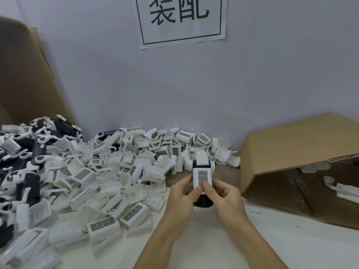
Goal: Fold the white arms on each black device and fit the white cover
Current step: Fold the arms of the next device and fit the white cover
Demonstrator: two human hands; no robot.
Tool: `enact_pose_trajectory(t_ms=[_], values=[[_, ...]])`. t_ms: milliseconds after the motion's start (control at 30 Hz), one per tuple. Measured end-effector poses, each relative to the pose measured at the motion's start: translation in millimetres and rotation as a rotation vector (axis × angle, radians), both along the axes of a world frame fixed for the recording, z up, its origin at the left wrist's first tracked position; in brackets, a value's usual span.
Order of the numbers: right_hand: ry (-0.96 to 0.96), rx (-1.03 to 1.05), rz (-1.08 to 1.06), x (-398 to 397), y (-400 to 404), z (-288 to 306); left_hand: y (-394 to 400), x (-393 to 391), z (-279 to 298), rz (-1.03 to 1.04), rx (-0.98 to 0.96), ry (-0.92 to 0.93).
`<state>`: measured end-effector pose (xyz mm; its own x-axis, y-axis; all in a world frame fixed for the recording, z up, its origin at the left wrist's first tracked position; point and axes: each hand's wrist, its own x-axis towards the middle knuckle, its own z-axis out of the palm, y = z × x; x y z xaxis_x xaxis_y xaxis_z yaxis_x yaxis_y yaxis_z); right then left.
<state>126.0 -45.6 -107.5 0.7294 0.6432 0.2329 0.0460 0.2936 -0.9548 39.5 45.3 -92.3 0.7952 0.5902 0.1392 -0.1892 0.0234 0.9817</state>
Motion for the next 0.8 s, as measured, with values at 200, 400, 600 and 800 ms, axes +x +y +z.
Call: enact_pose_trajectory(t_ms=[200,400,600,800], values=[[0.118,0.017,-0.017,5,1,0,5,2,3,0.081,-0.346,-0.064],[0.227,-0.001,-0.18,14,-1,-6,9,3,5,0.146,-0.441,0.005],[0.224,0.001,-0.217,13,-1,-5,10,-2,5,0.083,-0.312,0.024],[0.233,-0.026,-0.231,13,-1,-4,12,-2,9,0.223,-0.043,0.23]])
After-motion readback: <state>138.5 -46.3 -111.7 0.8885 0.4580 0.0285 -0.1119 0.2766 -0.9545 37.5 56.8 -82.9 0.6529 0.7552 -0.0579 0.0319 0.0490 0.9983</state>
